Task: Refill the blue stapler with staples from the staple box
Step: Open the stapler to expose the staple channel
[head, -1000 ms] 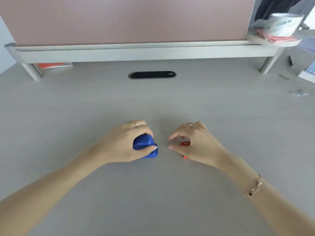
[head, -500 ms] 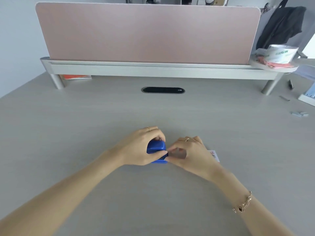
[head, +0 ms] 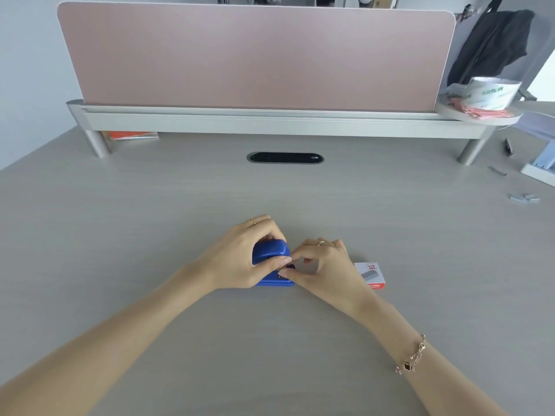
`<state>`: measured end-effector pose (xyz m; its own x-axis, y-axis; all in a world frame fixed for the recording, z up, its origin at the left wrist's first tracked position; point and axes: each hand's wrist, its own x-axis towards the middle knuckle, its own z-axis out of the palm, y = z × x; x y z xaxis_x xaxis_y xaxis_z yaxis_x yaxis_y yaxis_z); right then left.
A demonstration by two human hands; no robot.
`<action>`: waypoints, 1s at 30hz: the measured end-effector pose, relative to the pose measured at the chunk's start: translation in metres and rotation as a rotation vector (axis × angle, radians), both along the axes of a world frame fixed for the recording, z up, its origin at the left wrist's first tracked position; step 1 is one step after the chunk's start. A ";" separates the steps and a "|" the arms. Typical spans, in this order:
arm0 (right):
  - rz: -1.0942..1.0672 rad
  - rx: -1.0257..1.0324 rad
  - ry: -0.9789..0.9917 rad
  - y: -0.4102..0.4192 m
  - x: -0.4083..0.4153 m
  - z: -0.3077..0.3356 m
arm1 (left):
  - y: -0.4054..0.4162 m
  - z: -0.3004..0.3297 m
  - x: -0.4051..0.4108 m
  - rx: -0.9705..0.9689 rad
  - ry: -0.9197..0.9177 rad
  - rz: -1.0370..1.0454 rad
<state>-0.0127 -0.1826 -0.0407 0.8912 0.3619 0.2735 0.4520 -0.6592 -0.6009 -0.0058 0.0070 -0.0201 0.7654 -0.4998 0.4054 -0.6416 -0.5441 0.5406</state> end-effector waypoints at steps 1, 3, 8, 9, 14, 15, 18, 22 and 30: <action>0.000 -0.005 0.002 0.000 -0.001 0.000 | 0.001 0.000 -0.001 -0.021 -0.009 0.009; -0.001 -0.016 -0.005 -0.001 -0.002 0.001 | 0.003 0.000 -0.002 -0.066 -0.033 0.035; -0.027 -0.068 -0.049 -0.001 -0.003 0.002 | 0.009 0.001 -0.006 -0.238 -0.111 0.126; -0.032 -0.072 -0.049 0.000 -0.003 0.002 | 0.011 0.002 -0.008 -0.256 -0.114 0.143; -0.049 -0.099 -0.028 0.001 -0.003 0.004 | 0.034 0.016 -0.016 -0.320 -0.128 0.208; -0.051 -0.099 -0.017 0.002 -0.004 0.006 | 0.041 0.019 -0.018 -0.334 -0.118 0.222; -0.060 -0.123 0.014 0.003 -0.004 0.007 | 0.060 0.027 -0.023 -0.350 -0.082 0.249; -0.067 -0.140 0.030 0.007 -0.004 0.008 | 0.085 0.032 -0.027 -0.300 -0.085 0.249; -0.074 -0.156 0.090 0.009 -0.009 0.015 | 0.145 0.016 -0.041 -0.214 0.011 0.368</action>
